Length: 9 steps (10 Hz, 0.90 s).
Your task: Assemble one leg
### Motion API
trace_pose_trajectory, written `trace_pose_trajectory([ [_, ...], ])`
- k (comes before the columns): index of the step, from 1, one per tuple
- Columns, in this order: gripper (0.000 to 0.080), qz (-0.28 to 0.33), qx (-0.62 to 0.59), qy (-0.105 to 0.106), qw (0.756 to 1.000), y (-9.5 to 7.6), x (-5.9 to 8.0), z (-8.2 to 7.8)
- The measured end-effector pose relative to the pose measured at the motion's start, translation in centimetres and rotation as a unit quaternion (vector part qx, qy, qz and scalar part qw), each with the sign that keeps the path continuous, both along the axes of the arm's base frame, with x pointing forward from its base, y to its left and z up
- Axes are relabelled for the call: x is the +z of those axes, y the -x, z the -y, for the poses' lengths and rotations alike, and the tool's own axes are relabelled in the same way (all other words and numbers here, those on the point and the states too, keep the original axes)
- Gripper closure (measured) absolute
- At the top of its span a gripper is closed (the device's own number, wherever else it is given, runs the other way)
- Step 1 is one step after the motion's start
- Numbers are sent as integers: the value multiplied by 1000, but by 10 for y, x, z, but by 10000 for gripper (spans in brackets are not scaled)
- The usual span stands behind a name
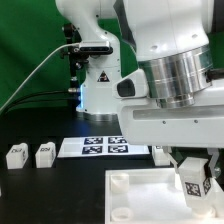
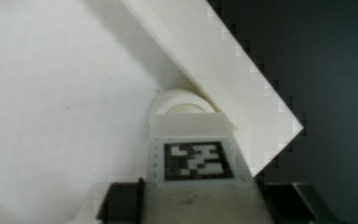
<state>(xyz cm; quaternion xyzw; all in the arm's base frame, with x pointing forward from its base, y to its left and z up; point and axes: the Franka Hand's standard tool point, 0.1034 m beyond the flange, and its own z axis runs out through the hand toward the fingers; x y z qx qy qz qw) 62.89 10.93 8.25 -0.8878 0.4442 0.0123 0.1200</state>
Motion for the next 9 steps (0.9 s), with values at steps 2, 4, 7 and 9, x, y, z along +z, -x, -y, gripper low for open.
trace_pose_trajectory([
  [2, 502, -13, -114, -16, 993, 5, -1, -8],
  [4, 502, -41, -267, -47, 962, 9, -6, -27],
  [7, 503, -57, -327, -60, 941, 9, -7, -32],
  [9, 494, -56, -322, -59, 943, 9, -8, -32],
])
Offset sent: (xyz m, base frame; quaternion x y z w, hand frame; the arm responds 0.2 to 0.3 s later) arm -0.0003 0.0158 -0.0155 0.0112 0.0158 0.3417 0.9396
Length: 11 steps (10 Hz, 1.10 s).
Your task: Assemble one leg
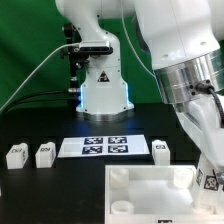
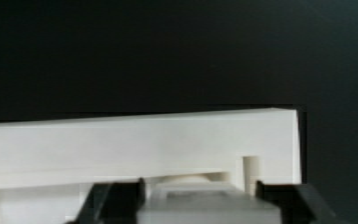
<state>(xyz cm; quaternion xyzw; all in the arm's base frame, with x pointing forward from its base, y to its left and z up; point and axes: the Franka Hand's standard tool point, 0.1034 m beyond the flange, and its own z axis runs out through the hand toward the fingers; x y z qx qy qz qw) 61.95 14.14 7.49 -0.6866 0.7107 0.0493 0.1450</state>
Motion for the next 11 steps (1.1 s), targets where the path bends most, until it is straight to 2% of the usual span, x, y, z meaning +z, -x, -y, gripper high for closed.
trace_pose_trajectory([
  [1, 317, 1, 4, 1, 1000, 0, 0, 0],
  [2, 188, 3, 13, 2, 1000, 0, 0, 0],
  [4, 162, 5, 122, 7, 992, 6, -2, 5],
  [6, 152, 26, 247, 20, 969, 7, -1, 14],
  [7, 151, 45, 321, 34, 945, 7, -2, 18],
  [9, 151, 67, 397, 41, 915, 7, -2, 18],
  [11, 151, 96, 499, 52, 860, 7, -2, 19],
])
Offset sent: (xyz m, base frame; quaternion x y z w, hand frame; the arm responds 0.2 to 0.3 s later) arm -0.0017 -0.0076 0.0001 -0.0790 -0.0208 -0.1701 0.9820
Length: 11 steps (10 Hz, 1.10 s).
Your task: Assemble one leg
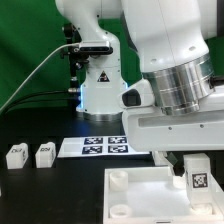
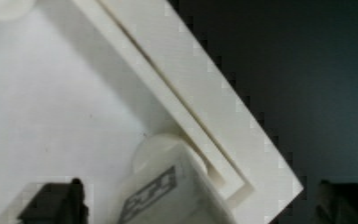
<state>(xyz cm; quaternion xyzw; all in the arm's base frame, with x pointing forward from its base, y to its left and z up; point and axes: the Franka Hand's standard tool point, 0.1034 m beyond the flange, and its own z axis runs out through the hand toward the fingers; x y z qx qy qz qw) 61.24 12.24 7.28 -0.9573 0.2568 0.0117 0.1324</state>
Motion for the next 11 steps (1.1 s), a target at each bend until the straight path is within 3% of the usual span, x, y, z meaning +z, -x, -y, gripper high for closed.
trace_pose_trajectory([
  [1, 151, 14, 85, 26, 996, -4, 5, 4],
  [3, 151, 39, 156, 40, 986, -13, 12, 7],
  [4, 151, 36, 148, 39, 987, -13, 11, 6],
  [6, 403, 33, 134, 37, 990, -13, 11, 6],
  [7, 403, 23, 89, 34, 995, -13, 11, 7],
  [8, 493, 12, 42, 31, 999, -13, 11, 7],
  [10, 493, -9, -45, 27, 999, -13, 11, 8],
  [11, 493, -18, -123, 12, 992, -16, 10, 10],
])
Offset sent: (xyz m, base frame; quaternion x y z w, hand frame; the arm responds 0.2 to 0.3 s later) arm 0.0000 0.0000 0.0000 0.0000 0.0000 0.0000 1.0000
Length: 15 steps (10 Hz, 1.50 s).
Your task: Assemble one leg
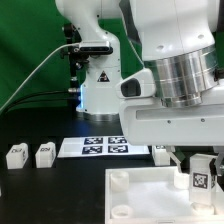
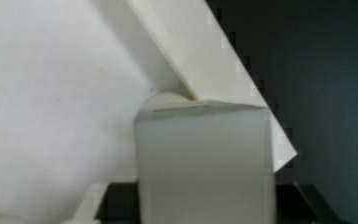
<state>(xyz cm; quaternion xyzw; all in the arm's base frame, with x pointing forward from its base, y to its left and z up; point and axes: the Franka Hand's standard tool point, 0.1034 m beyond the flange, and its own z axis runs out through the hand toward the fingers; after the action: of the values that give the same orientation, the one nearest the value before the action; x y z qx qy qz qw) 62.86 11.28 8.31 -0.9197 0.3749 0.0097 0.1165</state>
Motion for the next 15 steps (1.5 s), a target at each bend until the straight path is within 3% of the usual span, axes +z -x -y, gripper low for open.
trace_pose_trajectory([
  [2, 493, -24, -193, -34, 980, -3, -2, 5],
  [4, 493, -51, -342, -72, 936, -1, -4, 9],
  [6, 493, -78, -417, -86, 902, 0, -4, 6],
  [9, 497, -80, -412, -86, 904, 1, -4, 4],
  [11, 218, -72, -376, -82, 920, 2, -5, 4],
  [12, 218, -82, -332, -75, 937, 7, -6, 0],
  [14, 154, -90, -146, -29, 985, 7, -2, -9],
  [15, 154, -67, -93, -28, 993, 4, -3, -7],
])
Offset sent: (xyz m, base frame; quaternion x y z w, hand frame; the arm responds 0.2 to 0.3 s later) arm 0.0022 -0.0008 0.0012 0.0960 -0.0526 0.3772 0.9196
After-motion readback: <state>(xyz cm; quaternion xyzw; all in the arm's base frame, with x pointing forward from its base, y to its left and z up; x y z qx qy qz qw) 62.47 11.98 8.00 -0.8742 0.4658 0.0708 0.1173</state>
